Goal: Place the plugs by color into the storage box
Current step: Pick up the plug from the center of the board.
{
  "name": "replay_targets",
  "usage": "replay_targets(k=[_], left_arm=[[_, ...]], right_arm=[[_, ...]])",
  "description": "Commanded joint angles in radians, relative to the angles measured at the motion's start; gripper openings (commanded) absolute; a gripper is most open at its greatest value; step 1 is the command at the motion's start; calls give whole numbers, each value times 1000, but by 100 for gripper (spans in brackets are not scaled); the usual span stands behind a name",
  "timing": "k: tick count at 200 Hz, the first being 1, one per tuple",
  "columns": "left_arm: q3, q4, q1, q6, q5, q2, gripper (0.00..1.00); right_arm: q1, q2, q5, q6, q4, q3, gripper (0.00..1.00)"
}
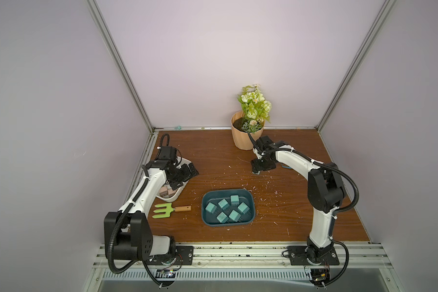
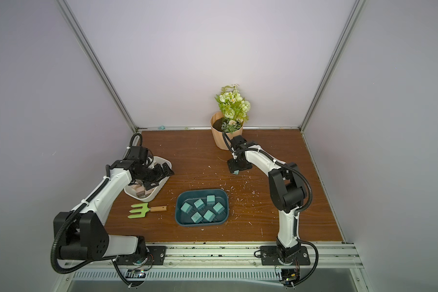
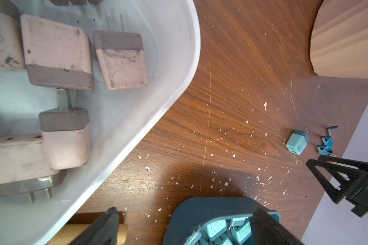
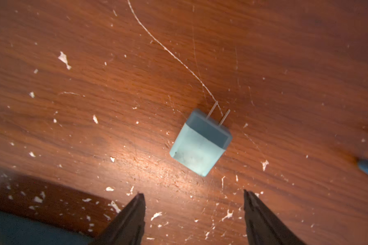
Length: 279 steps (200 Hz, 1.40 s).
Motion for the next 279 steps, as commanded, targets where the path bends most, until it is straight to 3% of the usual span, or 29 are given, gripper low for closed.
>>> replay_targets(k=[1,79,183,211,257,279], left_arm=[[-13,-9,5,9,-6,-26,99],[-18,-4,5,13,-6,-24,99],[-17,4,5,23,-6,-8,99],[-8,4,5,25,-5,3,99],[-7,10,5,24,-6,10,99],[-5,11,5,23,-6,12,99]], right_arm=[[8,22,10,111,-5,63,82],[37,112,89,295,-1,80,84],[39,175,85,298,36,57,73],[39,189,87,292,43,56,66],[39,181,83,251,53,45,44],[39,159,79,227,53,47,41]])
